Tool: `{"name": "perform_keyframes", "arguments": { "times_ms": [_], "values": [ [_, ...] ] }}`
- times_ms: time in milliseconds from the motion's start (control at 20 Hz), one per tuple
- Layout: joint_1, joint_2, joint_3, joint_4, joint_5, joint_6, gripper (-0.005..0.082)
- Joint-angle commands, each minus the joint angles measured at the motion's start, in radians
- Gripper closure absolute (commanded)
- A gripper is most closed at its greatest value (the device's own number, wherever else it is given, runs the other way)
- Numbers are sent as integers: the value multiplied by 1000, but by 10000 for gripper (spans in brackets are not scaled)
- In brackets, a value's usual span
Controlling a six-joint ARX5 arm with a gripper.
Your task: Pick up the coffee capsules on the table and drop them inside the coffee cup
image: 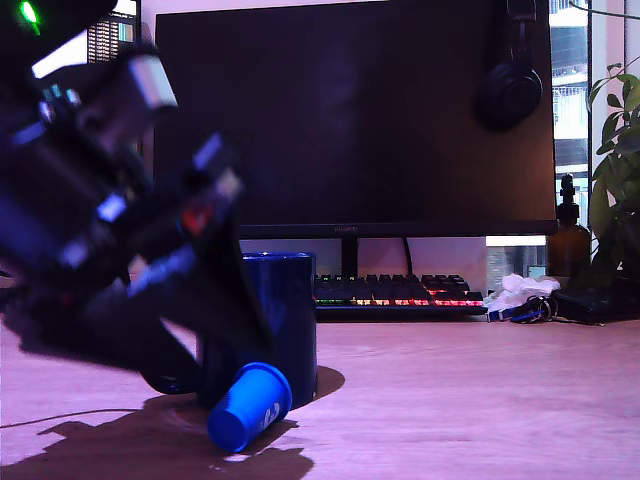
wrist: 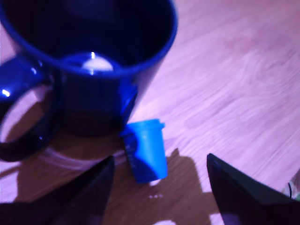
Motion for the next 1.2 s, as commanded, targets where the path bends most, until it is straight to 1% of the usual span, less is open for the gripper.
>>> {"name": "perform_keyframes", "arguments": {
  "times_ms": [0, 50, 150, 400, 500, 600, 650, 850, 1000, 1150],
  "values": [
    [5, 29, 8, 19, 5, 7, 202],
    [8, 46, 16, 20, 5, 8, 202],
    [9, 85, 39, 20, 8, 28, 202],
    [9, 163, 75, 19, 19, 33, 203],
    [9, 165, 76, 18, 22, 33, 207],
    [10, 165, 76, 13, 22, 33, 273],
    [12, 165, 76, 10, 22, 33, 293],
    [19, 165, 76, -12, 22, 34, 293],
    [28, 165, 76, -27, 23, 51, 293],
    [34, 165, 76, -34, 23, 51, 293]
  ]
}}
